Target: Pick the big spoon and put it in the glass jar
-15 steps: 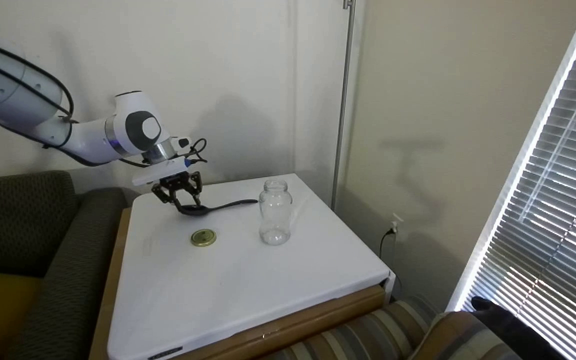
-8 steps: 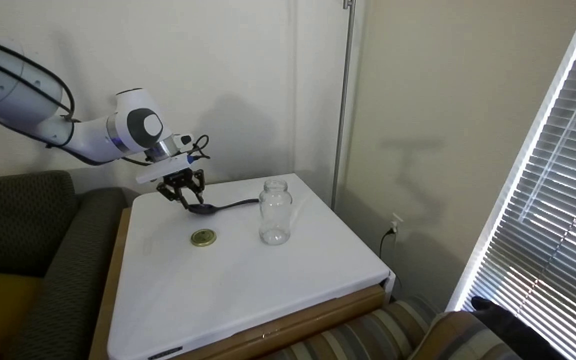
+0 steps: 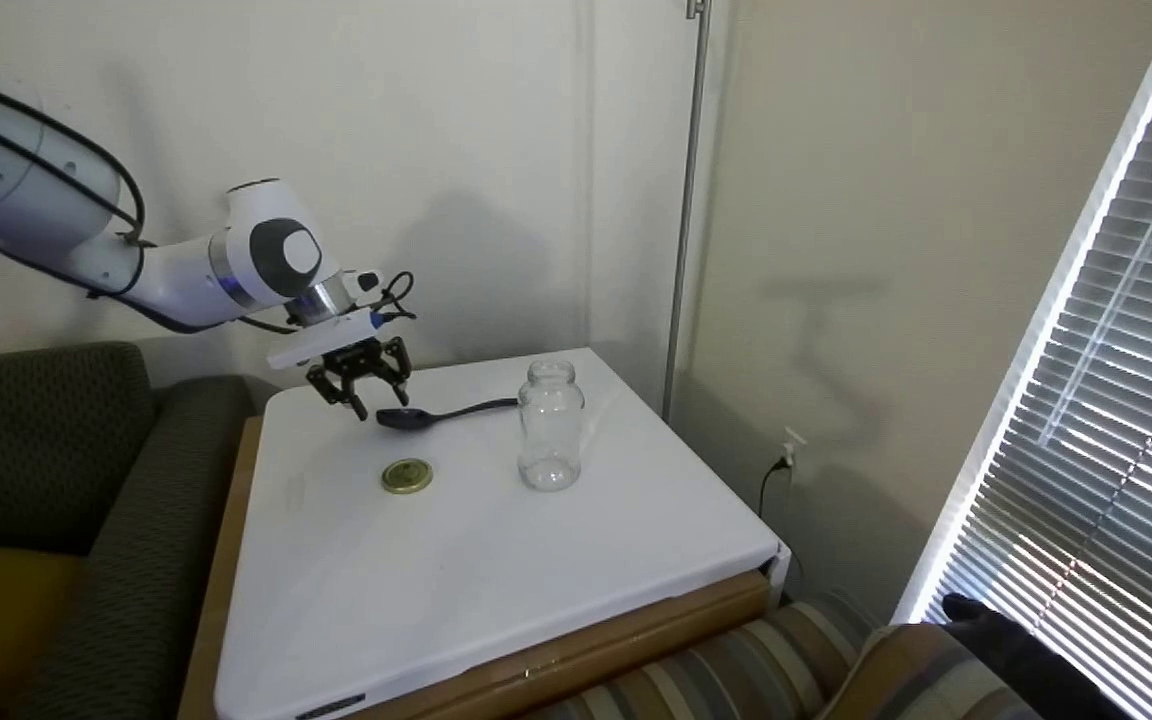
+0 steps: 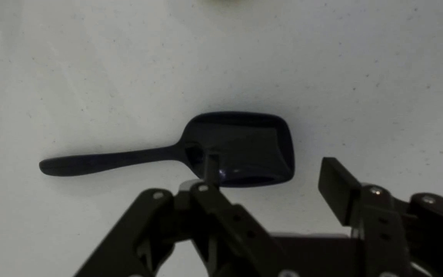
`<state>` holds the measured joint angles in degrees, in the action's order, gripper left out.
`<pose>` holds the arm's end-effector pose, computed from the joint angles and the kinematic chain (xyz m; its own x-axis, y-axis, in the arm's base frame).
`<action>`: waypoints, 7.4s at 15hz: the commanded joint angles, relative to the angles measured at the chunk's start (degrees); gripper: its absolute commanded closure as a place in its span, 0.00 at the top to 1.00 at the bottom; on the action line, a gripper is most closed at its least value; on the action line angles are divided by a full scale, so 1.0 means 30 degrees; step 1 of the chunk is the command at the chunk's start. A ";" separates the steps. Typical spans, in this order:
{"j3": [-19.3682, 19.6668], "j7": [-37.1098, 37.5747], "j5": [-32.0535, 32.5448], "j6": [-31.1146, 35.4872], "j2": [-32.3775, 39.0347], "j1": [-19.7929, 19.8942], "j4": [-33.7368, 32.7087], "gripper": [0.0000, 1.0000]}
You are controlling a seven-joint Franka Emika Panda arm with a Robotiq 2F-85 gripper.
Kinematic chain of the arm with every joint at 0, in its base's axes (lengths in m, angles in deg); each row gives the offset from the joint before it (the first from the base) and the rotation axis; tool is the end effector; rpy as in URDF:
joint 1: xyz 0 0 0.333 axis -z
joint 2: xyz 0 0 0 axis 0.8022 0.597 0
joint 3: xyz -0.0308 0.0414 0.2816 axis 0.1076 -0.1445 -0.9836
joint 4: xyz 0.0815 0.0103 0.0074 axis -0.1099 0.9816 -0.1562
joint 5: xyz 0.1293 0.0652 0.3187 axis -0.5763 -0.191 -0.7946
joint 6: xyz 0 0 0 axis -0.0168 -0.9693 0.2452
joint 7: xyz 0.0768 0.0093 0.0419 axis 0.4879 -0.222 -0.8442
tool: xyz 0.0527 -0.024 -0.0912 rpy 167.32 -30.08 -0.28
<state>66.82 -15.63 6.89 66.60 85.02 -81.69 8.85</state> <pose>0.6610 0.2947 0.1065 0.6944 0.7195 0.0097 0.6757 -0.6567 0.3351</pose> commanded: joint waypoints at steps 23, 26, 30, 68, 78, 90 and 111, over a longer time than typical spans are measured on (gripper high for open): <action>-0.0645 -0.0414 -0.0791 -0.2520 -0.3364 0.0411 0.2256 0.02; -0.0441 -0.0506 -0.0802 -0.4520 -0.4489 0.0437 0.1916 0.02; -0.0668 -0.1232 -0.0976 -0.6172 -0.5797 0.0876 0.1288 0.02; -0.1978 0.0884 -0.4545 -1.8251 -0.6280 0.4303 -0.9846 0.02; -0.2879 0.7890 -0.7655 -2.1359 -0.8351 0.6699 -0.7742 0.02; -0.3327 0.7041 -0.8719 -2.1758 -0.7679 0.7260 -0.8349 0.02; -0.4748 0.6144 -1.1958 -1.9021 -0.5150 1.0652 -0.8996 0.02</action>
<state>53.63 3.31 -27.30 6.77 68.50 -51.06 -18.37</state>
